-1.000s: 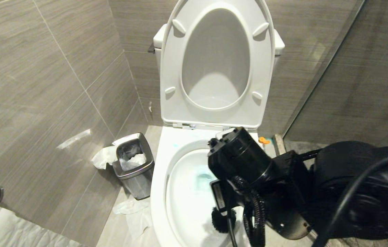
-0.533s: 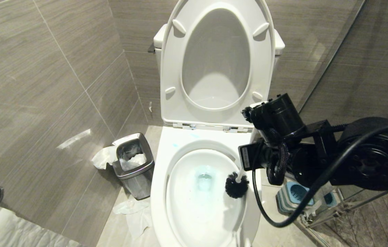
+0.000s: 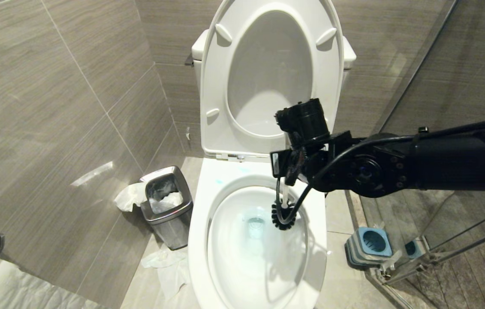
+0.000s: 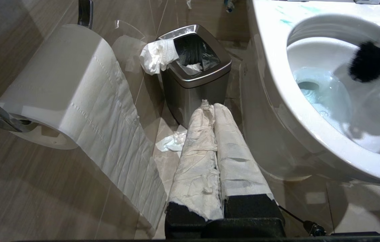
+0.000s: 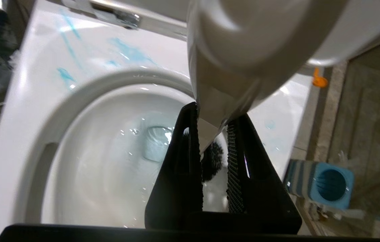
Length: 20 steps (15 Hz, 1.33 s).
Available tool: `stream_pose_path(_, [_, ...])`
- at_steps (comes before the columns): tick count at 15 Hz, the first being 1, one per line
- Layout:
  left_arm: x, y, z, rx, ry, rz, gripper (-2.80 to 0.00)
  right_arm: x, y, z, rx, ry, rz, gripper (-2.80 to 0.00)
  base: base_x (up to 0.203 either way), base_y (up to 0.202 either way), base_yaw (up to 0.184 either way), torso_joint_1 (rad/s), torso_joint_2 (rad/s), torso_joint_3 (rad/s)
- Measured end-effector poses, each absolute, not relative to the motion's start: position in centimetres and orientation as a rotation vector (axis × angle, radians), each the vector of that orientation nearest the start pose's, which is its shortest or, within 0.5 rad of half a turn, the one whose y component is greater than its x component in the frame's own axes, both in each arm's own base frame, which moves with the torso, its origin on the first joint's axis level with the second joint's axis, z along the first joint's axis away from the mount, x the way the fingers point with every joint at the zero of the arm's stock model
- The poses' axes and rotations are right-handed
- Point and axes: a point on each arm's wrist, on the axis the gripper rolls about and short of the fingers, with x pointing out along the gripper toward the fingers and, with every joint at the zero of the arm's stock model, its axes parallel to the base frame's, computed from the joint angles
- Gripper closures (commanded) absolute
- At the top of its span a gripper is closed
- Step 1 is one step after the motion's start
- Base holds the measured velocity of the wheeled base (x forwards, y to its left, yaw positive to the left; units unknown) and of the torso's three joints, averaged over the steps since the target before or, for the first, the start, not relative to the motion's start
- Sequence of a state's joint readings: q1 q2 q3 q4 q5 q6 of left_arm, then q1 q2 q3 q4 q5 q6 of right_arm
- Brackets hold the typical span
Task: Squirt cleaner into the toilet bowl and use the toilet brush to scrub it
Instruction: Scrub the toilet bowl
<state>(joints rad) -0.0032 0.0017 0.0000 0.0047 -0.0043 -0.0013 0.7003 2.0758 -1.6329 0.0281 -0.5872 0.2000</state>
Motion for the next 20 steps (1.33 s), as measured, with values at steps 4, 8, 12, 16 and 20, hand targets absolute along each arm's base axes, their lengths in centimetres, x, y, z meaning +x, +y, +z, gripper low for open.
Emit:
stream_pose_path(4, [-2.3,0.0,7.5,-0.002,0.006,-0.008,0.0,34.2,30.0,21.3,-0.081,0.363,0.123,0.0,0.0,0.0,0.0,0.0,0.0,0.0])
stream_pose_path(8, [-2.3,0.0,7.5,-0.001,0.006,-0.008,0.0,33.7,34.0,19.6,-0.101,0.373,0.198,0.0,0.0,0.0,0.0,0.0,0.0,0.0])
stream_pose_path(12, [-2.3,0.0,7.5,-0.001,0.006,-0.008,0.0,31.1,37.4,17.9,-0.107,0.399,0.274,0.0,0.0,0.0,0.0,0.0,0.0,0.0])
stream_pose_path(16, [-2.3,0.0,7.5,-0.001,0.006,-0.008,0.0,28.1,38.2,16.1,-0.155,0.473,0.31,0.0,0.0,0.0,0.0,0.0,0.0,0.0])
stream_pose_path(20, [-2.3,0.0,7.5,-0.001,0.006,-0.008,0.0,24.2,36.0,14.6,-0.229,0.57,0.315,0.0,0.0,0.0,0.0,0.0,0.0,0.0])
